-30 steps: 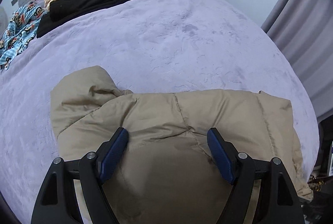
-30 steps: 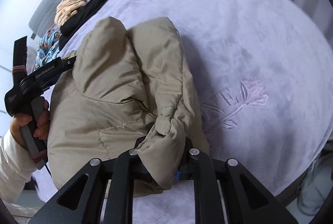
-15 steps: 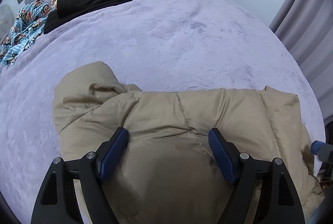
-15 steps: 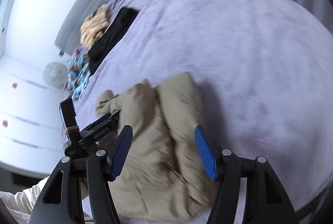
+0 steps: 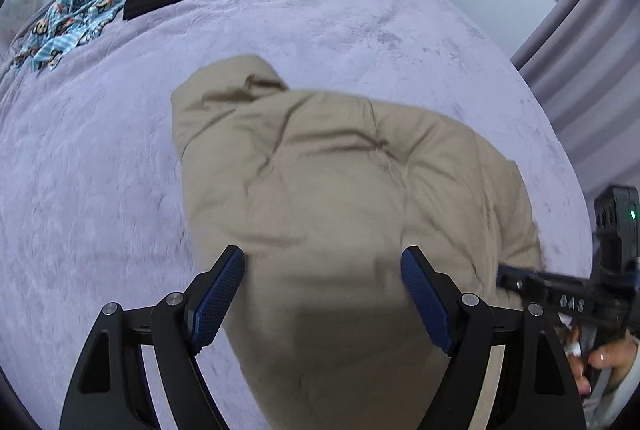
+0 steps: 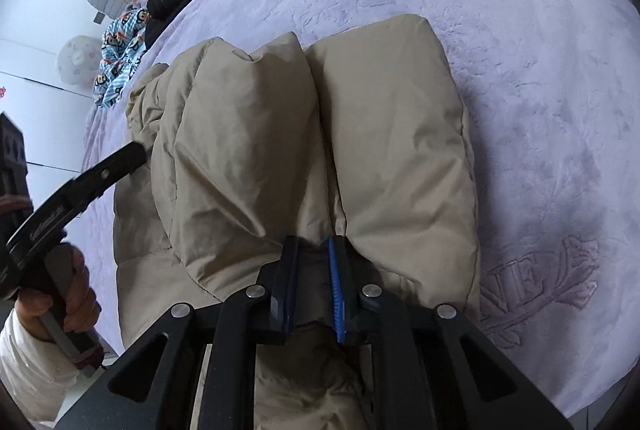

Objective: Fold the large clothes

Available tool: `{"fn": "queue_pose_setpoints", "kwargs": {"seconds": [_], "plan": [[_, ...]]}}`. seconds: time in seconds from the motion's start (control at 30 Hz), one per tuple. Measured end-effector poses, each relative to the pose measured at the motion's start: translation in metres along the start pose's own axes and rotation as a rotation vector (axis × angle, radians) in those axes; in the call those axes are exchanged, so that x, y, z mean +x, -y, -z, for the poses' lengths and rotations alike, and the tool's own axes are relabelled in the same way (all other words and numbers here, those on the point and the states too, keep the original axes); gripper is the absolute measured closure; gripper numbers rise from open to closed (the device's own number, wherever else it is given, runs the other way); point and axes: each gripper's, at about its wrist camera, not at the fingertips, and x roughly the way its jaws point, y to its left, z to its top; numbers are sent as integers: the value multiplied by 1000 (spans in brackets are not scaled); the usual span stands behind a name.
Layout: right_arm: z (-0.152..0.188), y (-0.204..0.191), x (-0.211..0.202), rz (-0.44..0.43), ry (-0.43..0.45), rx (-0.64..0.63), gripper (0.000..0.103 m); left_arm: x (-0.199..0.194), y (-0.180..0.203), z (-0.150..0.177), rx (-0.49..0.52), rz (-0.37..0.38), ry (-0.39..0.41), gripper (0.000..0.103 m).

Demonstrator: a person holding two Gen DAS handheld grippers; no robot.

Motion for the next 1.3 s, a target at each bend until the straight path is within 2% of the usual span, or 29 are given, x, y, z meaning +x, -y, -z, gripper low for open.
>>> {"fn": "queue_pose_setpoints", "kwargs": {"seconds": [0.2, 0.27, 0.3, 0.4, 0.6, 0.77, 0.97, 1.13, 1.3], "plan": [[3, 1, -7, -12, -18, -8, 88, -9, -6, 65, -84, 18, -73, 21], [3, -1, -14, -19, -25, -28, 88, -5, -8, 76, -128, 2, -78, 17], [4, -3, -19, -23, -27, -42, 84, -4, -9, 79, -142, -11, -76, 12], [9, -9, -38, -32, -20, -88, 84, -4, -10, 84, -164, -13, -77, 12], [32, -16, -65, -56, -23, -152, 84, -10, -6, 81, -139, -29, -78, 12], [54, -8, -51, -5, -78, -121, 84, -12, -9, 89, -142, 4, -84, 12], [64, -9, -24, 53, -109, -121, 84, -6, -8, 103, -86, 13, -113, 12], [68, -7, -18, 80, -86, -77, 84, -9, -10, 107, -55, 29, -102, 12], [71, -25, -19, 130, -43, -63, 84, -17, -13, 109, -27, 38, -92, 12]]}}
